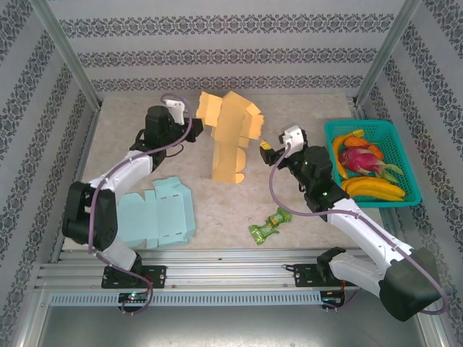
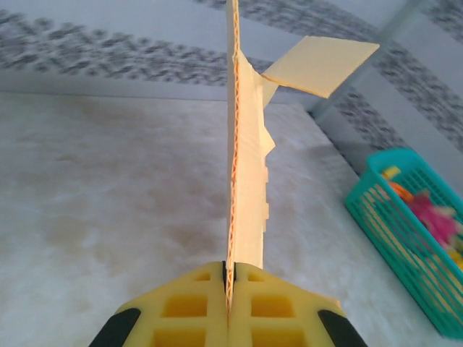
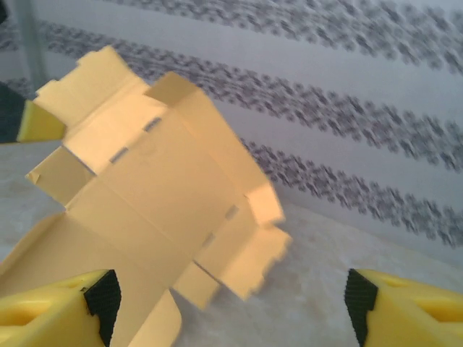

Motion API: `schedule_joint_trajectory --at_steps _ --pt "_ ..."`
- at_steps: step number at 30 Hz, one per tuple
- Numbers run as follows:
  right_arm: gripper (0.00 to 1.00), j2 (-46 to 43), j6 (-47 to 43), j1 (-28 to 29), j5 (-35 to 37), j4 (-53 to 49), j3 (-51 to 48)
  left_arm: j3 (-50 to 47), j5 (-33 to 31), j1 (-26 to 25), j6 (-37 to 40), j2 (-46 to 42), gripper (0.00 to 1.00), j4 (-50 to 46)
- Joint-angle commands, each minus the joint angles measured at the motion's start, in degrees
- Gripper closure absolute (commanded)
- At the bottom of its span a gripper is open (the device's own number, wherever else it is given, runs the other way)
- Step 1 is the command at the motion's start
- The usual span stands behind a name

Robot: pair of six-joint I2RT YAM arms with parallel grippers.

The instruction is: Fold the paper box

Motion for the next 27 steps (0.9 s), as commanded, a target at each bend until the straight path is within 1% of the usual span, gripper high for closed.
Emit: schedule_joint_trajectory --at_steps 1,4,6,8,12,15,18,19,22,27 --pt "0.20 1.86 -16.17 0.45 -12.61 -9.65 7.20 -4.16 -0.34 -1.90 6.78 -4.84 1.00 6.46" --pt "0.23 3.79 -26.73 0.12 -17.36 -27.61 16.68 -9.90 -1.35 -3.19 9.86 -8.99 1.00 11.81" --pt "0.26 4.47 -33.14 -0.06 -17.82 -37.77 21.88 -12.05 -0.65 -5.12 16.11 -11.39 1.00 12.10" --pt "0.31 4.08 -41.08 -0.24 -17.93 -45.03 25.04 -13.51 -0.56 -6.99 20.07 -12.58 1.00 12.73" --pt "0.31 1.94 -47.71 -3.18 -17.41 -49.89 27.02 -15.98 2.17 -8.84 22.91 -12.41 1.00 16.53" --pt "0.31 0.49 -49.83 -7.33 -20.52 -52.63 27.40 -19.06 1.53 -9.41 24.24 -12.52 1.00 20.41" --pt "0.31 -0.10 -50.41 -11.24 -22.53 -52.56 25.97 -22.42 0.40 -9.33 26.32 -11.86 1.00 25.61" --pt "0.31 -0.08 -51.31 -12.43 -23.57 -52.78 25.37 -22.26 0.95 -9.34 27.10 -11.40 1.00 25.33" --pt "0.31 0.99 -52.49 -13.67 -24.47 -52.14 23.57 -21.23 1.01 -9.33 27.11 -11.78 1.00 23.27" --pt "0.35 4.97 -52.79 -14.09 -25.61 -51.54 23.85 -22.98 0.77 -9.35 27.18 -14.25 1.00 25.89"
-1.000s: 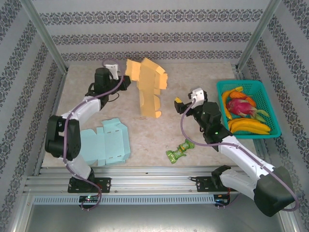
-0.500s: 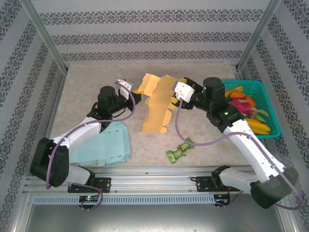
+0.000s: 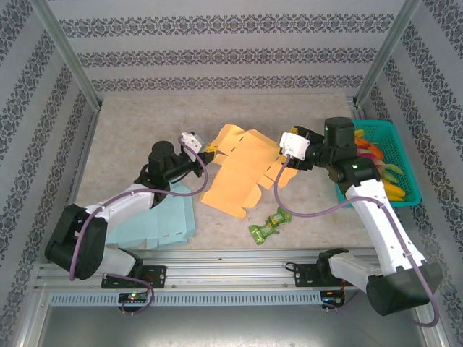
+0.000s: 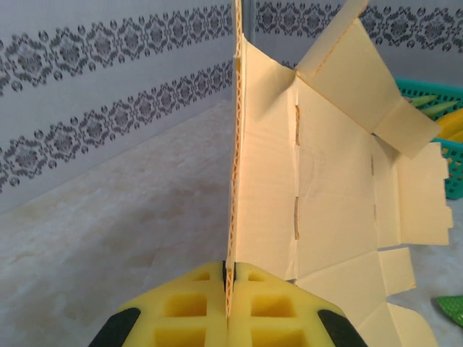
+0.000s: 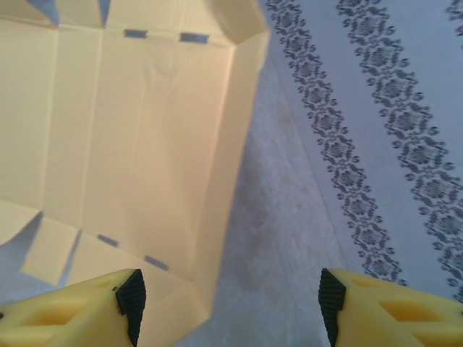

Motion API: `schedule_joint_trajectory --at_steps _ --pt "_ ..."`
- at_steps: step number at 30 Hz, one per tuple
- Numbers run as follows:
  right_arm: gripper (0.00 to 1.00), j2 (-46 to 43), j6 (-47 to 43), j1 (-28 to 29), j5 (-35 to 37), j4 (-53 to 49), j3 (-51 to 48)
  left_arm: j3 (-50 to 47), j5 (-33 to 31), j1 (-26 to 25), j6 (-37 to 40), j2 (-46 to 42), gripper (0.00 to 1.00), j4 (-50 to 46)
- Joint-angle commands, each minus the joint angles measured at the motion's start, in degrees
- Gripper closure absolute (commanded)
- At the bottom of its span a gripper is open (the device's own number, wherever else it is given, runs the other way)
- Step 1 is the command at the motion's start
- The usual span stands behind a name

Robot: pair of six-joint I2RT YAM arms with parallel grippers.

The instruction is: Fold the paper box

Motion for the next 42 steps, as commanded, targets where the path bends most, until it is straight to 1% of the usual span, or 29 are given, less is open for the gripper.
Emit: schedule_joint_trajectory --at_steps 1,3,5,8,14,17,21,23,26,30,33,36,42 --pt "0.38 2.54 -1.77 -0.39 -3.97 -0.45 -0.18 -0.74 0.44 -0.35 1.95 -3.01 1.00 5.13" --pt "0.39 3.78 -1.72 -0.39 -4.18 0.18 0.32 -0.77 0.65 -0.44 1.97 -3.26 1.00 5.12" --pt "0.44 4.93 -1.65 -0.39 -3.83 0.22 1.08 -0.67 0.78 -0.42 1.93 -3.36 1.00 4.95" --pt "0.47 6.27 -2.14 -0.53 -3.15 -0.33 1.97 -0.68 0.85 -0.42 2.30 -3.61 1.00 4.73" --pt "0.53 7.10 -1.55 -0.74 -4.56 1.10 2.32 -0.68 1.81 -0.40 2.04 -3.91 1.00 4.94" --pt "0.52 7.21 -0.36 -0.76 -4.41 2.53 2.53 -0.79 1.96 -0.43 2.05 -4.21 1.00 4.87" --pt "0.48 6.50 1.02 -0.85 -2.19 6.29 1.59 -0.81 1.82 -0.40 2.12 -4.25 1.00 4.76" --pt "0.45 6.41 2.08 -0.86 -0.59 8.09 1.54 -0.79 2.13 -0.41 2.05 -4.17 1.00 4.79" --pt "0.45 6.28 2.72 -0.93 0.17 9.81 1.60 -0.63 2.95 -0.40 2.10 -4.25 1.00 4.26" --pt "0.45 7.91 2.65 -1.11 -1.64 6.89 3.70 -0.55 3.25 -0.37 2.23 -4.34 1.00 4.07" --pt "0.46 8.85 2.86 -1.35 -5.23 4.99 4.50 -0.61 3.27 -0.38 2.31 -4.30 1.00 4.06" --pt "0.53 9.61 3.54 -1.36 -7.13 4.59 4.62 -0.54 3.53 -0.42 2.32 -4.56 1.00 3.93" --pt "0.59 11.08 3.20 -1.53 -7.61 3.17 4.94 -0.55 4.30 -0.45 2.28 -4.83 1.00 3.63"
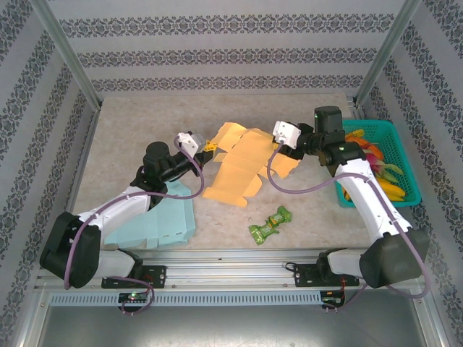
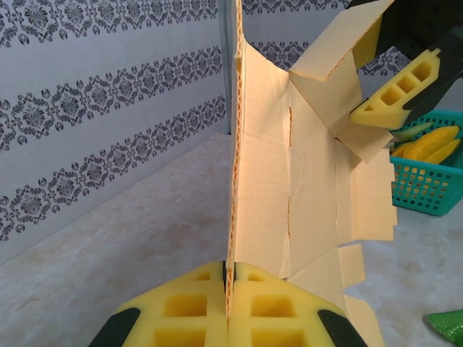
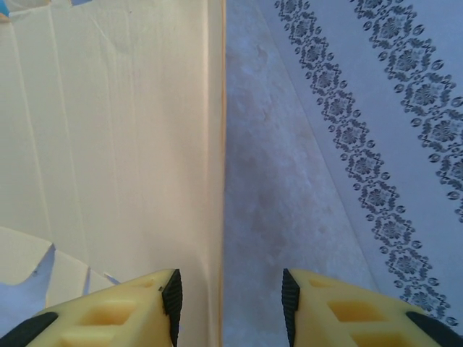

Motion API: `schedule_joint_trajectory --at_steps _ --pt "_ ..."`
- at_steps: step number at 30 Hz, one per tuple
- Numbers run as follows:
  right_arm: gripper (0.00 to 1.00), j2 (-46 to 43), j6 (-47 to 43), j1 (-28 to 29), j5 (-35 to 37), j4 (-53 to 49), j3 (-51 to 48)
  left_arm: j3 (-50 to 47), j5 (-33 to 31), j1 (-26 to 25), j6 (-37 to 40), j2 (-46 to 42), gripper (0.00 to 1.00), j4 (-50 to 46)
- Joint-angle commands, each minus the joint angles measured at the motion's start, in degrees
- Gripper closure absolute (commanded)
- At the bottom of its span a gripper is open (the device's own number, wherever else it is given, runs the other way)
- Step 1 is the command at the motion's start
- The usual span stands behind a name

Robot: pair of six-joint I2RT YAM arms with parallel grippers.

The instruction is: Fold the paper box

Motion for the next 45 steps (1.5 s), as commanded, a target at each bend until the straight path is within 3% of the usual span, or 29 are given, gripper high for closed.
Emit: schedule_joint_trajectory --at_steps 1,11,14,17,22,26,30,33,38,45 --pt "0.60 0.95 -0.10 -0.83 -2.84 -2.61 1.75 -0.22 1.81 -0.45 1.09 -1.44 1.00 2.16" --pt "0.71 0.85 -1.25 -1.45 -3.63 -3.96 1.53 -0.11 2.31 -0.38 1.10 -1.47 1.00 2.10" --pt "0.82 0.95 -1.42 -1.54 -3.83 -5.05 2.17 0.02 2.30 -0.38 1.02 -1.43 1.00 2.02" --pt "1.00 0.90 -2.33 -1.54 -3.35 -7.21 3.60 0.23 2.01 -0.38 0.88 -1.43 1.00 1.54" --pt "1.00 -1.21 -2.44 -1.52 0.99 -7.68 4.59 0.52 0.63 -0.51 -1.33 -3.30 0.71 1.58" --pt "1.00 -3.10 -1.76 -0.75 7.62 -6.97 5.25 1.91 -3.88 -2.37 -4.33 -6.36 0.62 -0.41" --pt "1.00 -2.31 -2.61 1.30 16.25 -10.95 9.25 8.17 -13.08 -5.27 -8.64 -8.44 0.60 -12.42" --pt "1.00 0.04 -2.59 2.94 21.73 -15.83 13.79 9.40 -18.56 -5.48 -14.57 -8.86 0.61 -16.05" --pt "1.00 4.29 0.31 6.90 25.18 -19.07 18.75 9.62 -14.14 -6.51 -23.88 -9.56 0.64 -19.48" --pt "1.00 12.34 3.27 10.67 24.96 -24.99 26.53 11.02 -11.42 -6.80 -29.04 -7.58 0.70 -23.24"
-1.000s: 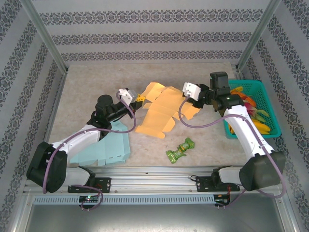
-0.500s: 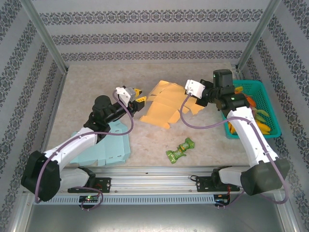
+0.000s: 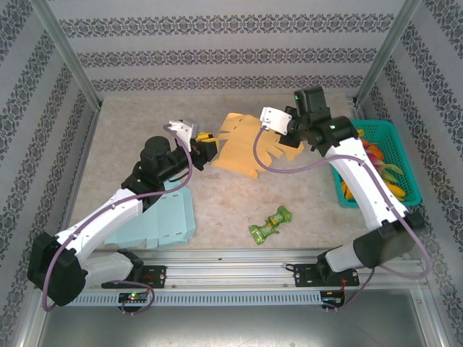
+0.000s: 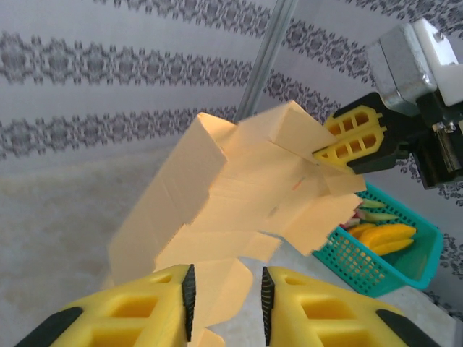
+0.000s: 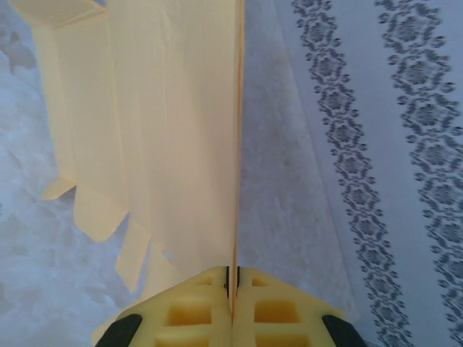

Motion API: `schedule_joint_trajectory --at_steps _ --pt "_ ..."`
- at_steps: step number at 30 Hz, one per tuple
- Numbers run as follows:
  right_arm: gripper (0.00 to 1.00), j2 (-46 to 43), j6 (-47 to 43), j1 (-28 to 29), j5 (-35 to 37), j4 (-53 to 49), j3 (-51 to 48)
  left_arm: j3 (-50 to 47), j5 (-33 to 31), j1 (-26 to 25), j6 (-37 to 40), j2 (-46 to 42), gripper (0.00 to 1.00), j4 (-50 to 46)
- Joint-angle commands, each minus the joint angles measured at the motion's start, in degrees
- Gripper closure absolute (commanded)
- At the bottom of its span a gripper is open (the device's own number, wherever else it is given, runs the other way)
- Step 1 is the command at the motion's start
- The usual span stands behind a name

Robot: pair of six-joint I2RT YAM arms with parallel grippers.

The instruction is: Fold the paper box

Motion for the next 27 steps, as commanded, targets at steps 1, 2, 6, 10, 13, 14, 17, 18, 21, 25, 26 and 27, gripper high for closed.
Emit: schedule_joint_trajectory --at_steps 1,2,6,10,13,14,17,18,21,25,26,27 --pt "1.00 2.81 2.30 1.00 0.21 -6.03 4.41 2.17 1.55 -0.74 -4.99 0.46 0.70 -3.77" --pt "1.00 3.75 2.52 1.02 -0.71 -7.30 5.63 1.97 1.52 -0.86 -5.39 0.50 0.71 -3.65" --pt "1.00 7.40 1.34 0.90 -3.32 -13.17 9.41 1.89 -0.09 -1.00 -5.13 2.64 0.71 -2.38" --pt "1.00 9.70 0.72 1.09 -3.31 -13.76 9.74 2.71 1.04 -1.02 -6.38 7.07 0.73 -0.83" --pt "1.00 10.43 0.01 1.02 -4.47 -12.53 8.86 2.55 0.40 -1.04 -7.24 9.49 0.77 1.29" --pt "1.00 10.75 -0.40 0.97 -4.91 -12.33 8.68 2.46 -0.60 -1.03 -7.35 9.97 0.79 1.60" --pt "1.00 11.92 -1.62 0.80 -6.48 -11.52 7.84 2.59 -3.35 -1.00 -7.51 10.69 0.85 1.87" --pt "1.00 12.24 -1.77 0.81 -6.83 -10.96 7.34 2.57 -3.65 -0.99 -7.58 10.88 0.87 1.90" --pt "1.00 13.43 -2.36 0.59 -7.69 -9.46 6.32 3.05 -5.86 -0.92 -8.03 10.10 0.89 -0.79" --pt "1.00 14.88 -2.19 -0.21 -6.75 -8.41 6.29 1.66 -10.50 -2.17 -7.77 4.98 0.90 -4.87" --pt "1.00 15.01 -2.32 -0.41 -6.76 -8.45 6.34 0.89 -10.54 -3.03 -6.91 4.22 0.90 -4.48" --pt "1.00 15.11 -2.35 -0.60 -6.85 -8.39 6.32 0.60 -10.35 -3.93 -6.52 3.78 0.90 -4.15"
